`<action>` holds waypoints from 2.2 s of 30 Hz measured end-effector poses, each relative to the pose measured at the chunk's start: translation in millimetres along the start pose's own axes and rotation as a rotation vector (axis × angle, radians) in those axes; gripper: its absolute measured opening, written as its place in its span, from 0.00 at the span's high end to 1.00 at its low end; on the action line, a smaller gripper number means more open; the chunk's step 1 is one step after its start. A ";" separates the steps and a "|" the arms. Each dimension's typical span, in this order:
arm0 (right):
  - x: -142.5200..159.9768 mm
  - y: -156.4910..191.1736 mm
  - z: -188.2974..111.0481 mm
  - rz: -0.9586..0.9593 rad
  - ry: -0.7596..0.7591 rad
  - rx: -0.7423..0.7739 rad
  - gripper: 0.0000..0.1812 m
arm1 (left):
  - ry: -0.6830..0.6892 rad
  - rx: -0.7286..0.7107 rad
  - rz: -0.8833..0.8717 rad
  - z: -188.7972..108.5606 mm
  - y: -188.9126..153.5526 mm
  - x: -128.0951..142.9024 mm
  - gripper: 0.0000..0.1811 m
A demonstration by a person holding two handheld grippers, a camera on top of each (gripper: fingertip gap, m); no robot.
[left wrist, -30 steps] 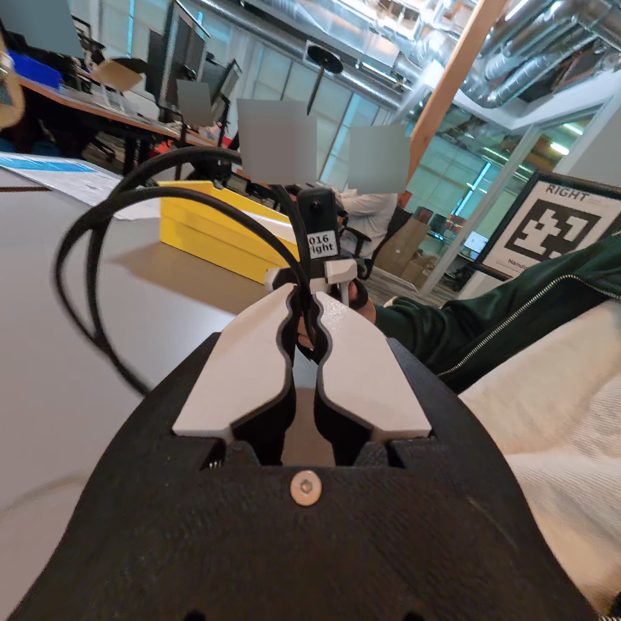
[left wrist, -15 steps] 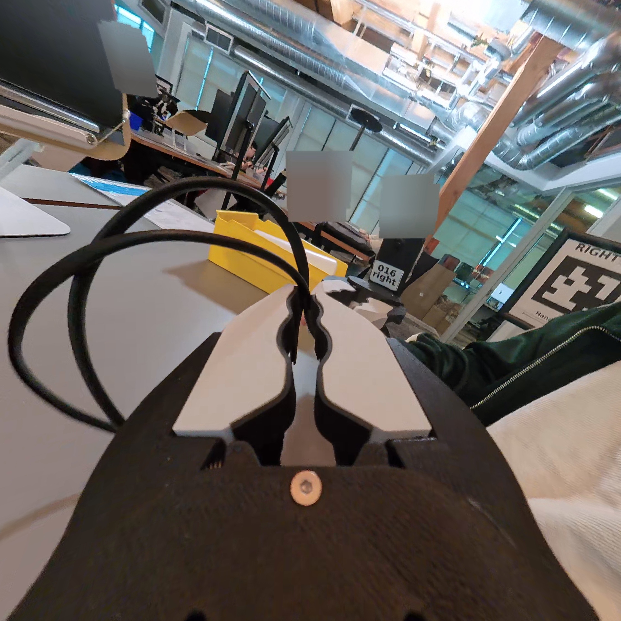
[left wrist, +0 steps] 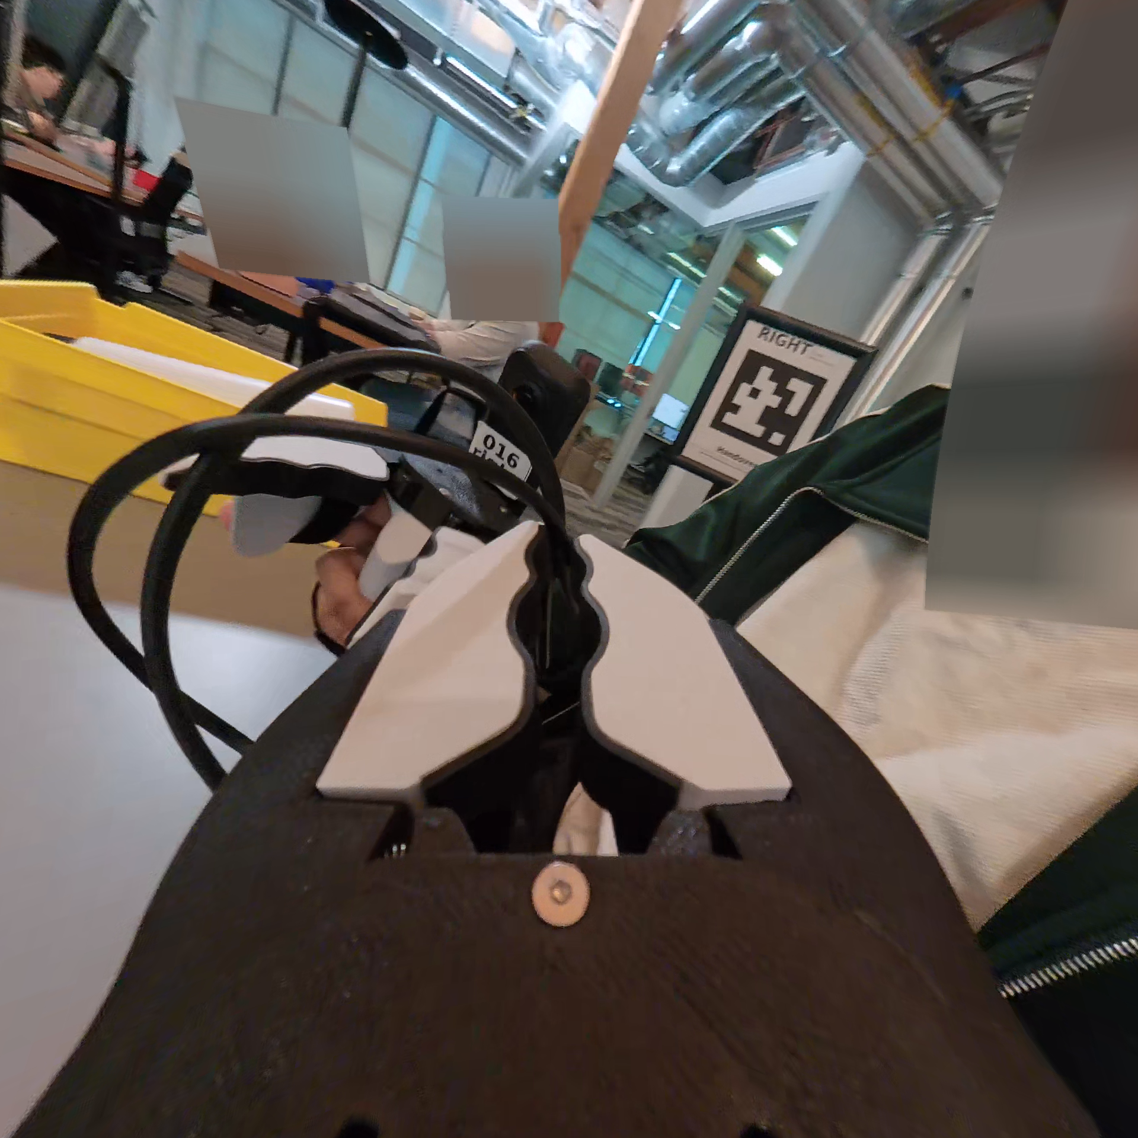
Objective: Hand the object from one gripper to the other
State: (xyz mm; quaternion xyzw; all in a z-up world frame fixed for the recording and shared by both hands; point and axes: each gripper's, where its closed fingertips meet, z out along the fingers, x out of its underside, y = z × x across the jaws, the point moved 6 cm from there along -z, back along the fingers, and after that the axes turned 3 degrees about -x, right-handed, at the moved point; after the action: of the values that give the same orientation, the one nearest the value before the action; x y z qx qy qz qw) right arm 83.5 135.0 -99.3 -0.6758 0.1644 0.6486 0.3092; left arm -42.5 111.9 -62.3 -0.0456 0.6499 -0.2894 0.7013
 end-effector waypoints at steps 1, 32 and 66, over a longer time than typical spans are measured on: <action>-2.2 2.6 0.4 -0.035 0.000 0.020 0.58 | -0.005 0.019 -0.010 3.8 -1.4 1.3 0.96; -15.8 -1.4 -9.0 0.066 -0.049 -0.064 0.95 | -0.106 0.180 -0.177 8.5 2.2 8.5 0.91; -51.2 1.6 -25.5 0.565 -0.478 -0.532 0.96 | 0.085 0.242 -0.366 25.3 30.0 70.2 0.50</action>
State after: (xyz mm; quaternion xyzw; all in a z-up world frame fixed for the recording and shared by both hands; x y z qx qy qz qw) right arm 97.0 108.5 -50.4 -0.4915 0.0941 0.8651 -0.0351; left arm -9.2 96.2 -133.8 -0.0661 0.6203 -0.4892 0.6096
